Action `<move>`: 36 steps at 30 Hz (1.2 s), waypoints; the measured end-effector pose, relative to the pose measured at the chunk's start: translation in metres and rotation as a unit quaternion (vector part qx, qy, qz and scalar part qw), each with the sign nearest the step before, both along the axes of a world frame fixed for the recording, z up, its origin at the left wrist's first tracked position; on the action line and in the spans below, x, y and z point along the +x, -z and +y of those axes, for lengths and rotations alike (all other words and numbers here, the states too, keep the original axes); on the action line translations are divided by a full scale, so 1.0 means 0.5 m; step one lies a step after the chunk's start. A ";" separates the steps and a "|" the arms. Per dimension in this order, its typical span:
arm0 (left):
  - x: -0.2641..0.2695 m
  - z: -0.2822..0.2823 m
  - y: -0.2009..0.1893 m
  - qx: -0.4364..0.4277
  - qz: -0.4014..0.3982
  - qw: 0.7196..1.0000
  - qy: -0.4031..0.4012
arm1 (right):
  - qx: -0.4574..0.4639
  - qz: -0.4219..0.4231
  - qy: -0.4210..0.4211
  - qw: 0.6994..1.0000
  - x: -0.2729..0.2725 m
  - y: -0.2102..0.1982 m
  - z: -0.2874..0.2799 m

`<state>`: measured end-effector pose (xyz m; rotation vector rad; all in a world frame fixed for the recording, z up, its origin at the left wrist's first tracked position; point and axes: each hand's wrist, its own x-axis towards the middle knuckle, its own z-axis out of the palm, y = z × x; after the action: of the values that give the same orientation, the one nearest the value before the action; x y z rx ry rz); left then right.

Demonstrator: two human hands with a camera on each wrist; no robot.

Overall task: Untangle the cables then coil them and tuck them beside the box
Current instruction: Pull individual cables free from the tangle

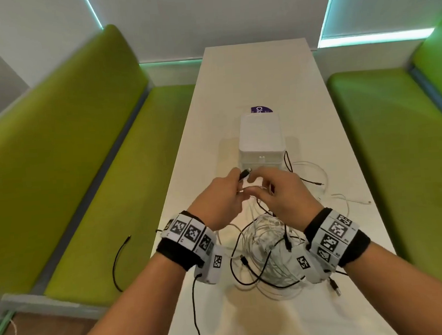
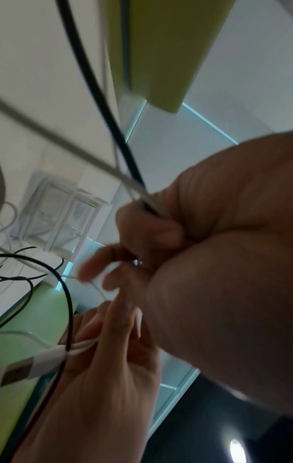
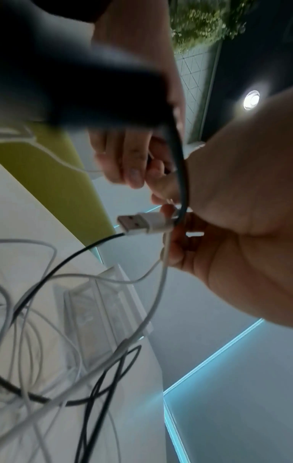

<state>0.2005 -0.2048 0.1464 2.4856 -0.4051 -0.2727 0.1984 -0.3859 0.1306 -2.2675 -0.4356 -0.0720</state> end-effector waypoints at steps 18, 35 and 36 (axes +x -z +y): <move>-0.001 0.062 -0.017 -0.202 0.002 0.970 -0.137 | -0.141 0.044 -0.003 0.989 0.013 0.031 -0.095; 0.015 0.316 -0.010 0.320 -0.056 0.902 -0.284 | -0.124 0.204 0.104 0.966 -0.004 0.114 -0.118; 0.016 0.320 -0.009 0.316 -0.067 0.900 -0.294 | -0.130 0.198 0.091 0.967 -0.004 0.116 -0.117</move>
<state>0.2087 -0.0446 0.1512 3.1178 0.4756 0.0314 0.1965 -0.4446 0.0725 -2.4945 -0.0248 0.3595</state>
